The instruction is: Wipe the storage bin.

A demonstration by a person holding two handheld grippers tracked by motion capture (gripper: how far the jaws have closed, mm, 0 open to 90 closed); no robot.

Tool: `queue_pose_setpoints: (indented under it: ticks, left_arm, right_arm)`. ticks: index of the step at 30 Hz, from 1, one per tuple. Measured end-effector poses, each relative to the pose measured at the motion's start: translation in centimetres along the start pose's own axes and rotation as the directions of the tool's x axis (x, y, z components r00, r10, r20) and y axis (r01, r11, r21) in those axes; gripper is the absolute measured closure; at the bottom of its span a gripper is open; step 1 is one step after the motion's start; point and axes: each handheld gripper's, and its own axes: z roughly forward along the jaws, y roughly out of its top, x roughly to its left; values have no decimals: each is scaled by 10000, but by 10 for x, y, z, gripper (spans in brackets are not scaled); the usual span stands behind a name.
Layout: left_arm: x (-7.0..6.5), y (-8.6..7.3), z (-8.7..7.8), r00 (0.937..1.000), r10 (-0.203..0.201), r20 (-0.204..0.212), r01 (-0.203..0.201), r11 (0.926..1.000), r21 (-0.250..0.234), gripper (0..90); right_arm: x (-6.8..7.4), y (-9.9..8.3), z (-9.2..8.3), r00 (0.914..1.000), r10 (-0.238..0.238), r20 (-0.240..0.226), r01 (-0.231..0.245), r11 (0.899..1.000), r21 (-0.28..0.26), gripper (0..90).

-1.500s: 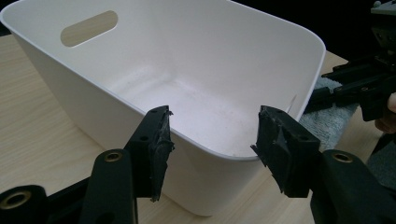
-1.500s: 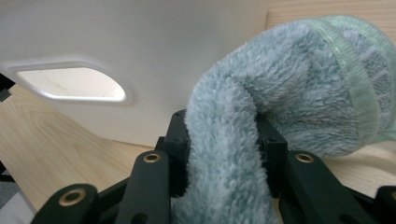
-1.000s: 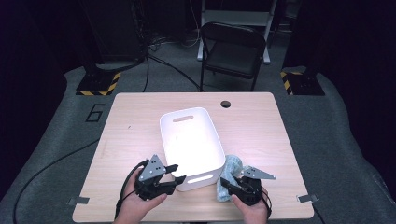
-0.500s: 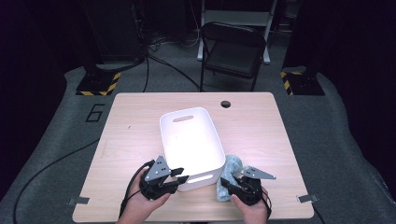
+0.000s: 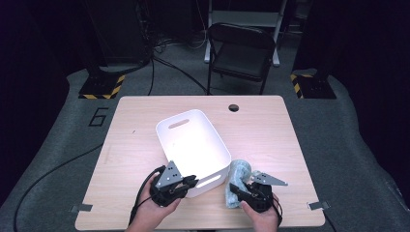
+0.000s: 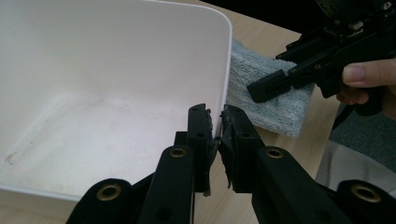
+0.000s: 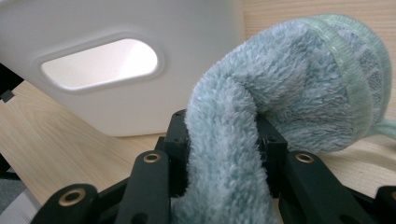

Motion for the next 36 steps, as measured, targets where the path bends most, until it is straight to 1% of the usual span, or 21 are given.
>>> queue_pose_setpoints:
  ticks: [1, 2, 3, 5, 6, 7, 8, 10, 11, 14, 17, 18, 20, 22, 24, 26, 27, 28, 31, 34, 36]
  left_arm:
    - [0, 1, 0, 10000, 40, 35, -41, 10000, 91, 840]
    - [-1, 2, 1, 9999, -18, 108, 17, 10000, 72, 846]
    - [-1, 2, 2, 9999, 7, 101, -8, 10000, 52, 850]
    - [-3, 3, 4, 9999, -83, 129, 82, 10000, 38, 858]
    - [-3, 3, 4, 9998, -54, 170, 52, 9999, 103, 862]
    - [-4, 4, 5, 9996, -157, 218, 155, 9998, 94, 865]
    - [-4, 5, 5, 9995, -153, 268, 149, 9998, 121, 869]
    - [-7, 6, 7, 9992, -270, 279, 267, 9996, 114, 876]
    - [-8, 6, 8, 9997, -179, 187, 178, 9998, 91, 878]
    - [-11, 8, 10, 9998, -139, 118, 136, 9997, 179, 880]
    - [-14, 10, 11, 9996, -251, 91, 249, 9995, 210, 880]
    - [-15, 10, 12, 9998, -197, 41, 196, 9996, 214, 880]
    - [-18, 11, 13, 9996, -271, 79, 269, 9993, 249, 880]
    - [-20, 12, 13, 9998, -193, 56, 191, 9995, 268, 881]
    - [-22, 12, 14, 9997, -214, 80, 212, 9994, 279, 880]
    - [-21, 12, 14, 9996, -244, 136, 240, 9993, 272, 876]
    - [-21, 12, 14, 9992, -357, 180, 352, 9990, 269, 868]
    - [-19, 12, 14, 9985, -459, 293, 453, 9987, 216, 831]
    - [-17, 12, 12, 9982, -549, 248, 544, 9983, 199, 779]
    - [-14, 13, 8, 9973, -658, 312, 655, 9978, 81, 723]
    - [-11, 14, 5, 9960, -772, 448, 774, 9970, -23, 693]
  right_arm:
    - [1, 0, 0, 10000, 65, -18, -65, 10000, 23, 646]
    - [1, 0, 0, 10000, 58, -27, -58, 10000, 23, 646]
    - [1, 0, 0, 10000, 40, -52, -40, 10000, 16, 645]
    - [1, 0, 0, 10000, 47, -57, -47, 10000, -6, 645]
    - [1, 0, 1, 10000, 47, -54, -47, 10000, 1, 646]
    - [1, 0, 1, 10000, 58, -55, -58, 10000, 9, 646]
    - [1, 0, 1, 10000, 53, -52, -52, 10000, 5, 645]
    - [1, 0, 1, 10000, 22, -49, -22, 10000, 5, 646]
    - [1, 0, 1, 10000, 18, -49, -18, 10000, 3, 646]
    - [2, 0, 0, 10000, -4, -52, 4, 10000, 12, 645]
    - [2, 0, 1, 10000, -13, -58, 13, 10000, 26, 646]
    - [2, 0, 1, 10000, -26, -68, 26, 10000, -16, 646]
    - [2, 0, 2, 10000, -47, -88, 47, 10000, 5, 645]
    - [3, 0, 2, 9999, -65, -96, 66, 10000, 37, 645]
    - [3, 0, 2, 9999, -78, -100, 78, 10000, 36, 646]
    - [3, 0, 2, 9999, -69, -98, 69, 10000, 42, 646]
    - [3, 0, 2, 9999, -55, -92, 55, 10000, 43, 646]
    - [2, 0, 2, 9999, -50, -97, 50, 10000, 49, 646]
    - [2, -1, 2, 9999, -46, -94, 46, 10000, 63, 645]
    - [2, -1, 2, 10000, -24, -74, 24, 10000, 76, 645]
    - [2, -1, 3, 10000, -40, -83, 41, 10000, 51, 645]
